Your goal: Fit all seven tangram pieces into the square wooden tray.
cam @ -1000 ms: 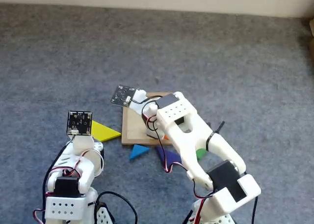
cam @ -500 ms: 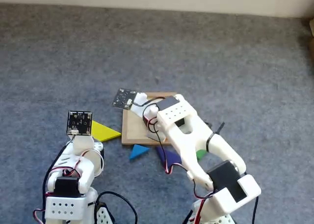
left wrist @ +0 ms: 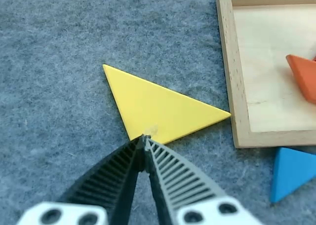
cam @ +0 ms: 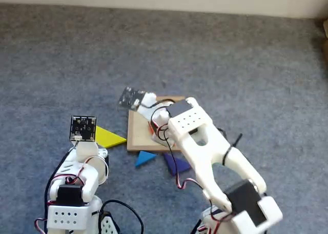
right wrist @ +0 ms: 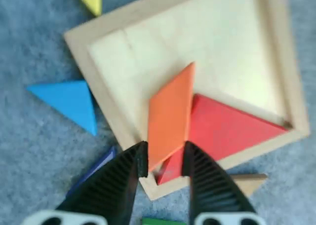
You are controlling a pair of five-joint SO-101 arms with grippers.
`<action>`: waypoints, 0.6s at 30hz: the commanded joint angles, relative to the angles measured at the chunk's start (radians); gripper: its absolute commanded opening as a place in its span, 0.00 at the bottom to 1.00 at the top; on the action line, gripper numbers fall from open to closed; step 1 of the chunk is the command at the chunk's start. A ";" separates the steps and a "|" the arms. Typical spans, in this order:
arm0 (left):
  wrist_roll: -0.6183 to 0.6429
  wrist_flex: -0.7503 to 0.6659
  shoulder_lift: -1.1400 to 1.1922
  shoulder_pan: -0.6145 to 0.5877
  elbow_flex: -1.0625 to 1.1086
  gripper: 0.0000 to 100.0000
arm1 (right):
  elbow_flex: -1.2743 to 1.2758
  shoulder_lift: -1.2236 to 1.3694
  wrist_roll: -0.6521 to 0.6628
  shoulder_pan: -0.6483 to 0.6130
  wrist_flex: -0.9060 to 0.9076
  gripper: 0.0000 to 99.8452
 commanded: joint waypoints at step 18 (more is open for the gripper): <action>-0.008 0.003 -0.024 0.008 0.022 0.01 | -0.022 0.143 -0.322 -0.054 -0.317 0.01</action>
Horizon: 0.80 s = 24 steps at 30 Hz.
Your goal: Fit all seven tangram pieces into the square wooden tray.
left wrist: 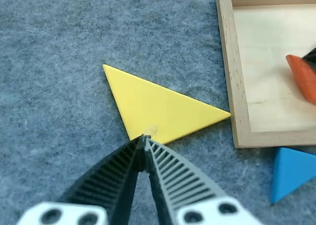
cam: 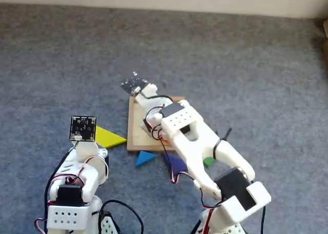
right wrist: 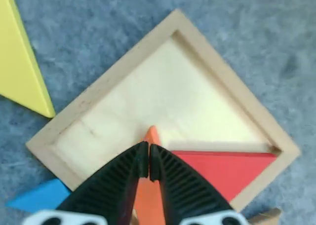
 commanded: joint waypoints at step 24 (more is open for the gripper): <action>-0.008 0.003 -0.024 0.008 0.022 0.01 | -0.102 -0.038 0.087 0.004 0.136 0.01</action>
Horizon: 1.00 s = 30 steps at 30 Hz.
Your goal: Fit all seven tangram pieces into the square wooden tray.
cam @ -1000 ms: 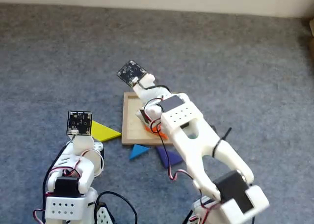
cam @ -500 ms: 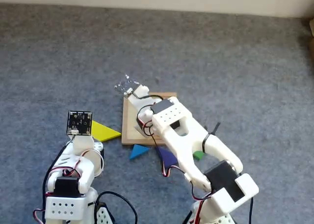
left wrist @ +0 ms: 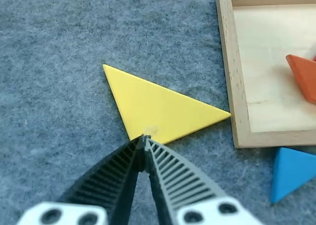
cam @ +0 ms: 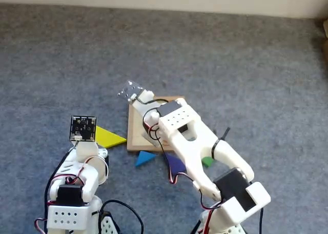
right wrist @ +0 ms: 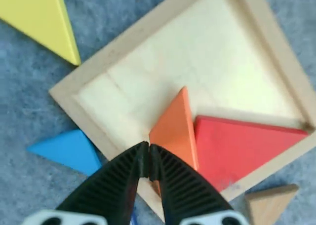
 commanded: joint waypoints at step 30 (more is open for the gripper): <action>-0.008 0.002 -0.024 0.008 0.022 0.01 | 0.051 -0.219 0.012 0.048 -0.093 0.01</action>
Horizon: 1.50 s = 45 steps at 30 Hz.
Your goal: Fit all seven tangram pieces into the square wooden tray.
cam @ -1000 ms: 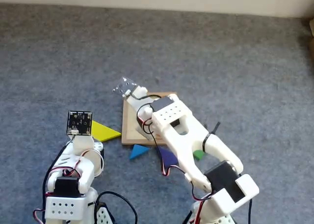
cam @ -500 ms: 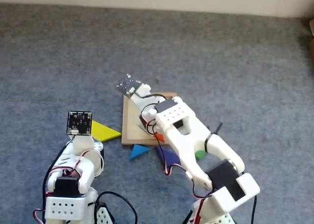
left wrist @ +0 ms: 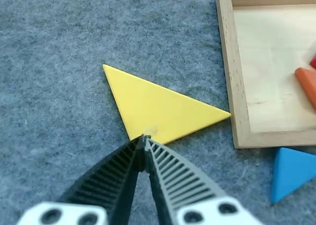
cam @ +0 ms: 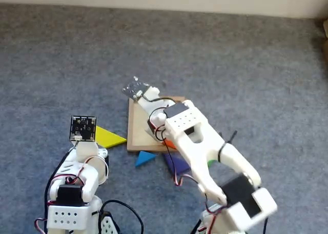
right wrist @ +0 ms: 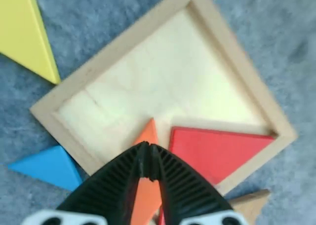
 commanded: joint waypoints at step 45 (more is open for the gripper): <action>-0.008 0.002 -0.024 0.008 0.022 0.01 | 0.088 -0.288 -0.089 0.079 0.079 0.01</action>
